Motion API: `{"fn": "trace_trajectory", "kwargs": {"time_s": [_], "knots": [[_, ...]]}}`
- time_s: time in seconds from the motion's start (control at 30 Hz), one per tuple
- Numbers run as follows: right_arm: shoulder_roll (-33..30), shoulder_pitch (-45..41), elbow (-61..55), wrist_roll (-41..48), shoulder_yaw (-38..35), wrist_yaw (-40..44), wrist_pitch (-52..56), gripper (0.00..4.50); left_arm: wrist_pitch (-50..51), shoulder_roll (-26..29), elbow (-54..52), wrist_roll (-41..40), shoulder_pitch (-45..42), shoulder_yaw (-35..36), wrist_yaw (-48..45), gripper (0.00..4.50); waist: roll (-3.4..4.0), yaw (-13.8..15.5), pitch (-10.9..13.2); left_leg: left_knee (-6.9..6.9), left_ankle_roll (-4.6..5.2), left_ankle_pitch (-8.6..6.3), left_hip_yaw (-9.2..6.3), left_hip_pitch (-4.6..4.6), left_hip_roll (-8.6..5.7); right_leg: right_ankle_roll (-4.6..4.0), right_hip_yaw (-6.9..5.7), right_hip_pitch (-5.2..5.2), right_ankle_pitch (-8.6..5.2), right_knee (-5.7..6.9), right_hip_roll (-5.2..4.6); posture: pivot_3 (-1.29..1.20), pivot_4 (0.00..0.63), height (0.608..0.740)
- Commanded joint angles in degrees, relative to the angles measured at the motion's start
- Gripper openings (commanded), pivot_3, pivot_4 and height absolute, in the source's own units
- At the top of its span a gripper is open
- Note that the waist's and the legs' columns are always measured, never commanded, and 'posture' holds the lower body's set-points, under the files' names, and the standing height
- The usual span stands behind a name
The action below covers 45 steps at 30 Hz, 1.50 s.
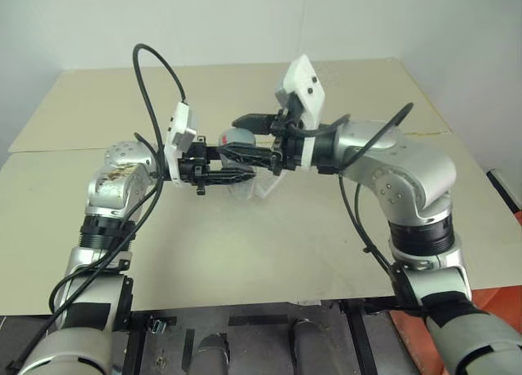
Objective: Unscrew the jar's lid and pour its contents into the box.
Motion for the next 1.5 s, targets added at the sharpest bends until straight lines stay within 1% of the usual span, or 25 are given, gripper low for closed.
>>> {"fn": "trace_trajectory", "kwargs": {"time_s": [0.03,0.13,0.23,0.33,0.4,0.47,0.53,0.6,0.7,0.83,0.9,0.97,1.0,1.03,1.1,1.13,1.2,1.27,1.37,1.4,1.43,1.5], "knots": [[-0.37,-4.10,-0.86,3.30,-6.90,-1.74,1.36,2.71,-1.66,0.95,-1.14,1.04,0.71,-0.03,-0.23,1.91,0.01,0.03,0.00,0.00,0.00,0.00,0.00,0.00,0.00,0.00,0.00,-0.01,0.00,0.00,0.00,0.00,0.150,0.740],[-2.03,-3.92,-1.44,3.08,-8.57,-2.52,1.38,2.71,-1.51,1.01,-0.58,1.02,0.30,0.67,0.12,1.91,0.01,0.10,0.00,-0.01,0.00,0.00,-0.01,-0.01,0.00,0.00,0.00,0.00,0.00,-0.02,0.00,0.00,0.150,0.740],[-5.23,-1.13,-2.42,-0.07,-9.86,-4.67,-0.39,2.71,-1.64,1.24,0.49,1.18,-0.26,1.72,1.15,1.91,0.01,0.24,0.00,0.00,0.01,0.00,-0.01,-0.01,0.00,0.00,-0.01,0.02,0.00,-0.02,0.00,0.00,0.150,0.740],[-8.79,5.42,-4.12,-3.70,-10.50,-6.51,-3.07,2.71,-2.15,1.52,1.58,1.36,-1.04,3.49,3.81,1.91,0.00,0.24,0.00,0.00,0.01,-0.01,0.00,-0.04,0.00,0.01,-0.01,0.01,0.00,-0.04,0.00,0.00,0.150,0.740],[-11.87,12.40,-5.65,-7.06,-10.14,-7.23,-5.23,2.71,-2.38,1.78,2.75,1.38,-1.83,5.30,6.66,1.91,0.00,0.30,0.00,0.00,0.01,-0.01,0.01,-0.06,-0.01,0.01,-0.01,0.00,0.00,-0.04,-0.02,0.00,0.150,0.740],[-13.01,19.21,-7.42,-7.65,-11.45,-8.74,-4.52,2.71,-2.76,2.43,3.56,2.17,-2.13,6.42,9.55,1.91,-0.01,0.47,0.00,-0.01,0.04,-0.02,-0.03,-0.08,-0.01,0.01,-0.04,0.01,-0.01,-0.10,-0.01,0.00,0.150,0.740],[-14.21,26.67,-8.81,-10.44,-10.53,-9.75,-6.22,2.71,-3.98,3.07,4.51,3.37,-2.00,7.23,12.20,1.91,-0.01,0.40,0.00,0.01,0.05,-0.03,0.01,-0.11,-0.03,0.02,-0.03,0.00,-0.01,-0.08,-0.04,0.00,0.150,0.740],[-14.64,31.62,-9.23,-12.74,-9.29,-10.59,-7.31,2.71,-4.53,3.21,5.11,4.21,-1.93,7.79,14.67,1.91,-0.01,0.19,0.00,0.01,0.06,-0.03,0.01,-0.08,-0.03,0.01,-0.02,-0.02,-0.01,-0.06,-0.03,0.00,0.150,0.740],[-13.09,37.44,-5.85,-17.83,-6.33,-13.43,-10.75,2.71,-4.26,2.84,4.28,5.26,-1.02,8.16,18.56,1.91,-0.01,0.06,0.00,0.01,0.06,-0.03,0.03,-0.01,-0.03,0.01,0.01,0.01,-0.01,0.00,-0.02,0.00,0.150,0.740],[-9.70,38.82,-1.86,-20.47,-5.92,-16.16,-12.81,2.71,-4.05,1.66,2.29,5.85,0.45,8.11,22.99,1.91,-0.01,0.10,0.00,0.00,0.05,-0.03,0.02,0.07,-0.02,0.01,0.03,0.08,-0.01,-0.01,-0.01,0.00,0.150,0.740],[-9.23,39.05,-1.84,-20.54,-5.97,-15.52,-12.57,3.44,-4.63,1.20,1.40,7.08,1.05,7.61,25.06,1.91,-0.01,0.17,0.00,0.00,0.04,-0.02,0.02,0.05,-0.02,0.01,0.02,0.07,-0.01,-0.02,-0.01,0.00,0.150,0.740],[-10.41,39.58,-3.53,-20.04,-6.22,-13.66,-12.13,3.98,-5.22,1.67,0.66,8.85,1.66,6.22,25.70,1.91,-0.01,0.22,0.00,0.00,0.04,-0.02,0.01,0.04,-0.02,0.01,0.02,0.07,-0.01,-0.04,-0.01,0.00,0.150,0.740],[-11.04,39.82,-4.21,-20.07,-6.28,-12.92,-12.33,4.33,-5.56,1.93,0.40,9.47,1.95,5.71,25.61,1.91,-0.01,0.26,0.00,0.00,0.04,-0.02,0.01,0.04,-0.02,0.01,0.02,0.07,-0.01,-0.04,-0.01,0.00,0.150,0.740],[-12.39,39.83,-5.61,-19.65,-6.82,-11.64,-11.87,4.47,-7.47,2.18,0.40,10.77,2.52,4.97,25.46,1.91,-0.01,0.29,0.00,0.00,0.04,-0.02,0.01,0.03,-0.03,0.01,0.02,0.07,-0.01,-0.05,-0.01,0.00,0.150,0.740],[-16.05,38.93,-9.88,-15.23,-10.10,-6.61,-9.36,4.47,-13.69,2.38,2.27,15.21,2.78,2.79,26.74,1.91,0.00,0.54,0.01,0.00,0.04,-0.02,0.01,0.02,-0.03,0.01,0.01,0.08,-0.01,-0.08,-0.01,0.00,0.150,0.740],[-17.70,38.31,-11.76,-12.75,-11.68,-4.31,-8.07,4.47,-16.47,1.95,3.88,17.05,2.26,2.17,28.18,1.91,0.00,0.81,0.01,0.01,0.04,-0.02,0.02,0.01,-0.04,0.02,0.01,0.07,-0.01,-0.34,-0.02,0.00,0.150,0.740],[-20.12,36.20,-14.35,-6.66,-14.90,-0.88,-3.77,4.47,-24.05,0.71,8.55,22.64,0.12,0.49,34.20,1.91,0.00,1.13,0.01,0.00,0.04,-0.02,0.01,0.05,-0.03,0.01,0.00,0.13,0.00,-0.49,-0.01,0.00,0.150,0.740],[-22.46,33.34,-15.77,-2.03,-15.86,1.20,1.16,4.47,-33.50,0.39,14.27,30.45,-2.38,-2.57,41.42,1.91,-0.01,1.62,0.00,-0.01,0.05,-0.03,0.03,0.11,-0.02,0.00,0.00,0.19,0.01,-0.51,0.01,0.00,0.150,0.740],[-23.34,29.74,-16.14,3.15,-16.31,2.72,5.30,4.47,-45.70,0.44,23.83,42.13,-7.34,-8.50,52.15,1.91,-0.05,2.13,0.00,0.00,0.05,-0.03,0.00,0.11,-0.03,0.01,-0.01,0.23,0.01,-0.59,0.01,0.00,0.150,0.740],[-23.83,28.34,-15.98,4.00,-15.66,3.13,6.29,4.47,-49.69,0.96,27.28,48.66,-9.76,-12.18,58.29,1.91,-0.05,2.35,0.00,0.00,0.05,-0.03,0.01,0.08,-0.03,0.03,-0.01,0.24,0.02,-0.61,-0.01,0.00,0.150,0.740],[-24.22,27.40,-15.86,4.48,-15.15,3.29,7.02,4.47,-52.65,1.31,30.14,53.28,-11.61,-14.79,62.91,1.91,-0.06,2.59,0.00,0.02,0.05,-0.03,0.02,0.01,-0.06,0.06,-0.01,0.20,0.04,-0.64,-0.03,0.00,0.150,0.740],[-24.65,25.27,-15.28,4.91,-13.73,4.02,7.26,4.47,-56.39,1.02,35.75,65.20,-17.04,-22.44,75.66,1.91,-0.06,3.16,0.01,0.05,0.05,-0.03,0.03,-0.09,-0.12,0.12,-0.01,0.15,0.07,-0.65,-0.08,0.00,0.150,0.740]]}}
